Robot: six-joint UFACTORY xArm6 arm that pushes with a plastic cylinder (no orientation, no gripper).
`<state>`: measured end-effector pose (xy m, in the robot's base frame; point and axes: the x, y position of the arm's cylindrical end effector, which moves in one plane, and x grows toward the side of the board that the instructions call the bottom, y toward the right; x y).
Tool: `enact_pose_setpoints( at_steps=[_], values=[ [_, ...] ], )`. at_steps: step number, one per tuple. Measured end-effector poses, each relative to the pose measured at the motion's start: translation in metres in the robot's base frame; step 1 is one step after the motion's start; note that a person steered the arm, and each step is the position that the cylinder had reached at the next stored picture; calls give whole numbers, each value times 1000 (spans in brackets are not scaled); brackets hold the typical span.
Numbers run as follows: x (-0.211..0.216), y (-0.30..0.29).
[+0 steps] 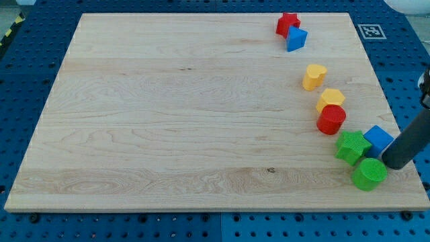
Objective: Push blue cube closer to red circle
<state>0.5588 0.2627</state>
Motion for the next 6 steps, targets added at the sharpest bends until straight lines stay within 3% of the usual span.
enact_pose_setpoints(
  at_steps=[4, 6],
  values=[
    [-2, -2],
    [-23, -7]
  ],
)
